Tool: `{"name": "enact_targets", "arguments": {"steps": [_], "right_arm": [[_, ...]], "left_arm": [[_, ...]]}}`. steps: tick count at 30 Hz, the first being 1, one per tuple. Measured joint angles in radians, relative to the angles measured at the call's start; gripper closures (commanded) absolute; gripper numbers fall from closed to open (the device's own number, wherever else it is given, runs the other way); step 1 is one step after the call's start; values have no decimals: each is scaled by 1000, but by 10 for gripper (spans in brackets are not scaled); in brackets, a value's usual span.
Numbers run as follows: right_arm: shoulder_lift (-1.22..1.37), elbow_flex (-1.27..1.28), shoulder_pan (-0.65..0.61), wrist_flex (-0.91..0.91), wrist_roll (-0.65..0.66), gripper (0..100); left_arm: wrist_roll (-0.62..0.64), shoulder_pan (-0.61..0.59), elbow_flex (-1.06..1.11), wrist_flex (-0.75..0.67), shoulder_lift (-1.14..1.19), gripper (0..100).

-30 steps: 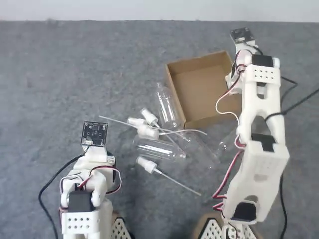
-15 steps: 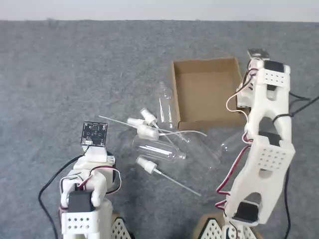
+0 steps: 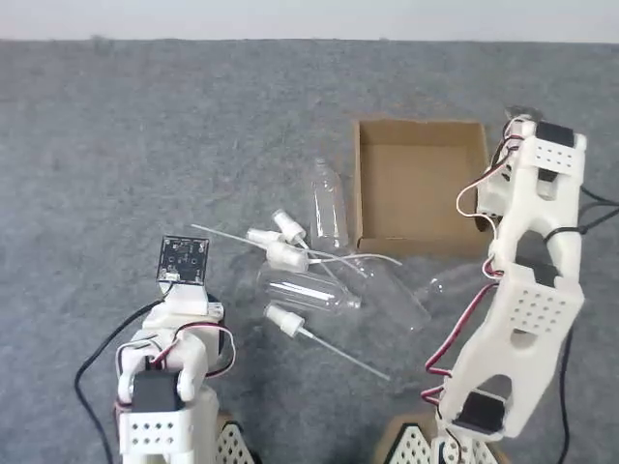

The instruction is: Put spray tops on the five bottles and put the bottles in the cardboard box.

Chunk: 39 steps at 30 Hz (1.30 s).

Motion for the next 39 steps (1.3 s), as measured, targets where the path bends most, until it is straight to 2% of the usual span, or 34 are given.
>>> {"name": "enact_targets", "arguments": {"steps": [4, 11, 18, 25, 31, 39], "right_arm": [[0, 0, 8, 0, -72, 992], [-5, 0, 11, 0, -86, 980], [-104, 0, 14, 15, -86, 775], [-124, 0, -3, 63, -61, 786], [-146, 0, -17, 94, -52, 871], [-462, 0, 3, 218, -49, 871]], "left_arm": [[0, 0, 0, 0, 0, 988], [0, 0, 0, 0, 0, 988], [0, 0, 0, 0, 0, 988], [0, 0, 0, 0, 0, 988], [0, 0, 0, 0, 0, 988], [0, 0, 0, 0, 0, 988]]}}
